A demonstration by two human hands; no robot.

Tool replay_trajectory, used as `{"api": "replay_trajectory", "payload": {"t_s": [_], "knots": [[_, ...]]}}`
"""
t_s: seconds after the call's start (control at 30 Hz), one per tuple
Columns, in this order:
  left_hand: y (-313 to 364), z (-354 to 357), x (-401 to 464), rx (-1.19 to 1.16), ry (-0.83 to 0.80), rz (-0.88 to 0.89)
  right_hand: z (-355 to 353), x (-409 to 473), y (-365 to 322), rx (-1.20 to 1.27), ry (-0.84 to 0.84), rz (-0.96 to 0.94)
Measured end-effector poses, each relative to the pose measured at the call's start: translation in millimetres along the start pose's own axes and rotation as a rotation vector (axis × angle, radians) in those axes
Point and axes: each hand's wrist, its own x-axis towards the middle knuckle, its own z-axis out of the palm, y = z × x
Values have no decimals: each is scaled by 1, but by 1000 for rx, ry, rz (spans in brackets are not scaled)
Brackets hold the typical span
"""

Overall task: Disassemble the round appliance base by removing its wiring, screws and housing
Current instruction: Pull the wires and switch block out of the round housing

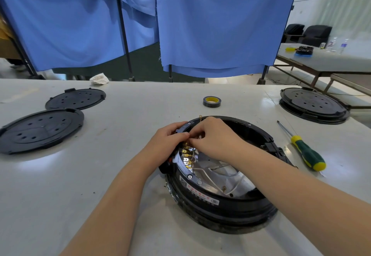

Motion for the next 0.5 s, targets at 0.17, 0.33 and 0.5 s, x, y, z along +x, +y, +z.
{"api": "replay_trajectory", "payload": {"t_s": [0.17, 0.33, 0.5], "knots": [[4, 1, 0, 109, -12, -16, -1, 0, 0, 29, -8, 11], [5, 2, 0, 124, -4, -6, 0, 0, 1, 17, 9, 29], [5, 2, 0, 129, 1, -12, -2, -1, 5, 73, 12, 71]]}}
